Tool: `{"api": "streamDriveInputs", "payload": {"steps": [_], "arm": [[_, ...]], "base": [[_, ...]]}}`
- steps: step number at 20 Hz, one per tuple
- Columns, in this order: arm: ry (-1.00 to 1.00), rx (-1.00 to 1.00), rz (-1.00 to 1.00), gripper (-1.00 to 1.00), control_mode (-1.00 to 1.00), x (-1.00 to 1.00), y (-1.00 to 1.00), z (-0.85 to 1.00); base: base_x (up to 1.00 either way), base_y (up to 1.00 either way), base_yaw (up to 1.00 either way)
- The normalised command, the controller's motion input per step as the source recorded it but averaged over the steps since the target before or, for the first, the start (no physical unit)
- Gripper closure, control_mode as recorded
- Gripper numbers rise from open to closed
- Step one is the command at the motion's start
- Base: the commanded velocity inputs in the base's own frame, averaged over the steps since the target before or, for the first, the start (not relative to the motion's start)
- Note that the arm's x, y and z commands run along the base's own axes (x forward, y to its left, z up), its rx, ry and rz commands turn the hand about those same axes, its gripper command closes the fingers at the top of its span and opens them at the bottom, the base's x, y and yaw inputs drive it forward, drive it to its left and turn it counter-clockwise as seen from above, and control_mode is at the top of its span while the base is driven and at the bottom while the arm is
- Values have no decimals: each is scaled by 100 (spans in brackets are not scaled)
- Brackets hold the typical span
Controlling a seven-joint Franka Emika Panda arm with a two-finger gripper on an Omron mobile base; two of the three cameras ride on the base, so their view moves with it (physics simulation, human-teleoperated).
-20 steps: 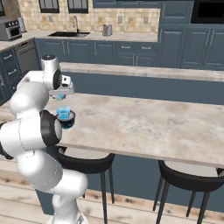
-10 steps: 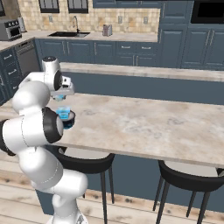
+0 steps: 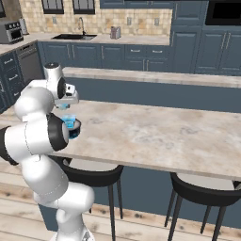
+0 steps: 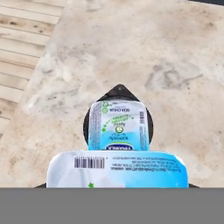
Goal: Stack the yogurt containers by placing the smaller containers on top of the larger containers.
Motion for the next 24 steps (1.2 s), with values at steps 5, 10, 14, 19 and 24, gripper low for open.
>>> {"api": "streamDriveInputs", "payload": {"steps": [5, 10, 14, 19, 24], "arm": [[0, 0, -1, 100, -100, 2, 0, -10], [0, 0, 0, 100, -100, 0, 0, -10], [0, 0, 0, 100, -100, 0, 0, -12], [0, 0, 0, 100, -100, 4, 0, -11], [0, 0, 0, 100, -100, 8, -1, -11]], "base": [[0, 0, 0], [0, 0, 0], [0, 0, 0], [0, 0, 0], [0, 0, 0]]}}
